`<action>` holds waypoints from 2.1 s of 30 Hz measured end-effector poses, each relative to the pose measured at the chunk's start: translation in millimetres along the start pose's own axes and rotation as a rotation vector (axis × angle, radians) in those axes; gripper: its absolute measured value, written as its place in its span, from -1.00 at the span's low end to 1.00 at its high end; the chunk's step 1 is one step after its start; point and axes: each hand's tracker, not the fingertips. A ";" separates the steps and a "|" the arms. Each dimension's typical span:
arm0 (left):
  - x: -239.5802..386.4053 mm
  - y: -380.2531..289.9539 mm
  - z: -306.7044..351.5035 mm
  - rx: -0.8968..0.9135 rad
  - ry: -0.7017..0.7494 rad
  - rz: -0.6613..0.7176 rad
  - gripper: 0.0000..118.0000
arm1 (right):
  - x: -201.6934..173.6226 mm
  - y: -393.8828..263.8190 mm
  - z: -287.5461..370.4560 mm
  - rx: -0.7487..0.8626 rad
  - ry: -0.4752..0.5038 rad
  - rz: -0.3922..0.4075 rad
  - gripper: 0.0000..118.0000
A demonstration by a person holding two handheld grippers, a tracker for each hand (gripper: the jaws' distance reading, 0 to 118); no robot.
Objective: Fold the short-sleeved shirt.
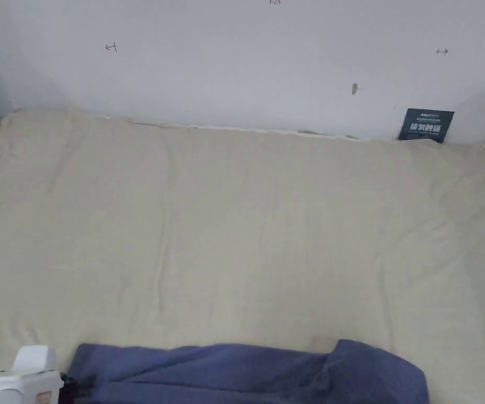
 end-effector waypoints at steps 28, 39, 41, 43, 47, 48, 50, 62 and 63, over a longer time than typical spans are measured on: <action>124.8 89.0 182.4 0.908 -0.010 -0.099 0.64 | -125.9 126.7 156.6 0.812 -0.068 0.158 0.78; 138.0 83.7 178.4 0.930 -0.029 -0.122 -1.00 | -131.1 119.7 156.1 0.862 -0.086 0.176 -0.98; 138.0 83.4 177.0 0.923 -0.027 -0.127 -1.00 | -130.2 119.8 155.2 0.860 -0.091 0.177 -0.98; 132.3 86.4 175.4 0.916 -0.027 -0.127 -1.00 | -130.0 119.8 154.2 0.858 -0.093 0.177 -0.98; 116.2 92.0 167.0 0.847 -0.102 -0.078 -1.00 | -130.3 121.0 150.7 0.849 -0.097 0.180 -0.98; 109.3 94.0 163.4 0.812 -0.141 -0.052 -1.00 | -130.9 121.7 149.5 0.846 -0.096 0.181 -0.98; 92.1 99.6 154.3 0.738 -0.237 0.013 -1.00 | -131.8 122.4 147.7 0.840 -0.095 0.183 -0.98; -31.8 90.0 51.7 0.127 -0.568 0.249 -0.98 | -149.5 127.6 120.8 0.773 -0.086 0.206 -0.98; -39.6 86.0 44.1 0.096 -0.569 0.264 -0.98 | -151.4 127.6 117.9 0.767 -0.084 0.207 -0.98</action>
